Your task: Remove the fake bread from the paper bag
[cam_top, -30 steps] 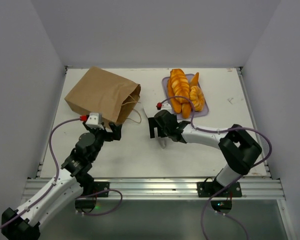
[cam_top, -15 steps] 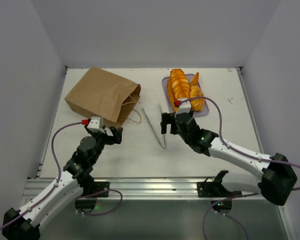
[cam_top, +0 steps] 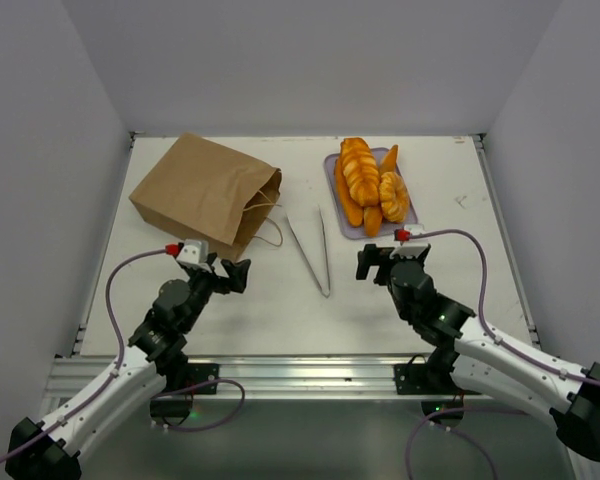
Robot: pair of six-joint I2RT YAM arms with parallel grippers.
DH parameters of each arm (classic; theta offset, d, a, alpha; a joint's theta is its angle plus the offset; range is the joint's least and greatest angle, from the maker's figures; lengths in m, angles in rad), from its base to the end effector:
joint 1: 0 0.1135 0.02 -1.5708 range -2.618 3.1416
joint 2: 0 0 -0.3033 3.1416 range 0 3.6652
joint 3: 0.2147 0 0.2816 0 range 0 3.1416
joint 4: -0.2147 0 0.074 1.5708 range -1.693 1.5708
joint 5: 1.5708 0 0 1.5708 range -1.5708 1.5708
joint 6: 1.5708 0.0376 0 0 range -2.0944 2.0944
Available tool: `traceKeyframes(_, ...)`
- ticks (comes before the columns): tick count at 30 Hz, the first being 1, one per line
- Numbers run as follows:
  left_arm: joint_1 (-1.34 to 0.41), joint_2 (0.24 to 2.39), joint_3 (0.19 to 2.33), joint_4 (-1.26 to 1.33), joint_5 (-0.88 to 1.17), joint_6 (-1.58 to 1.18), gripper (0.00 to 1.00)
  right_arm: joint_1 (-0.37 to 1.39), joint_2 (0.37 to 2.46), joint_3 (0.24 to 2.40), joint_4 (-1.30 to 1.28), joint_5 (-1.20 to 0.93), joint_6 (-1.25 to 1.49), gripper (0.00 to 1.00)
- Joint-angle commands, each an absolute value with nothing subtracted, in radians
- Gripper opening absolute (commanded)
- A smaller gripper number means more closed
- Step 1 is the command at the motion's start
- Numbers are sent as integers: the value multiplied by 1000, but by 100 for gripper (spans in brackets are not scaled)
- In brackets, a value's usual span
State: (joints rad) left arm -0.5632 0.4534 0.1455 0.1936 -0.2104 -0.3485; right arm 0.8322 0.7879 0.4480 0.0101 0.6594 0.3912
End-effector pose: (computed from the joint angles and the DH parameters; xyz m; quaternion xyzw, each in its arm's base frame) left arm 0.1207 -0.0669 0.2075 0.0100 0.7454 -0.2210 0.6288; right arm 0.1406 0.1202 0.2597 0.0153 0.7923 0.1003 0.6016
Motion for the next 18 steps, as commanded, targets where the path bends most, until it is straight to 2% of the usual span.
traceKeyframes(1,-561,446,115,282,-198,-353,100,834,712,362,132,722,400,99)
traceKeyframes(5,-560,442,92,313,-201,-360,100,834,678,328,152,750,408,99)
traceKeyframes(18,-560,446,80,330,-215,-364,100,834,762,365,112,798,443,99)
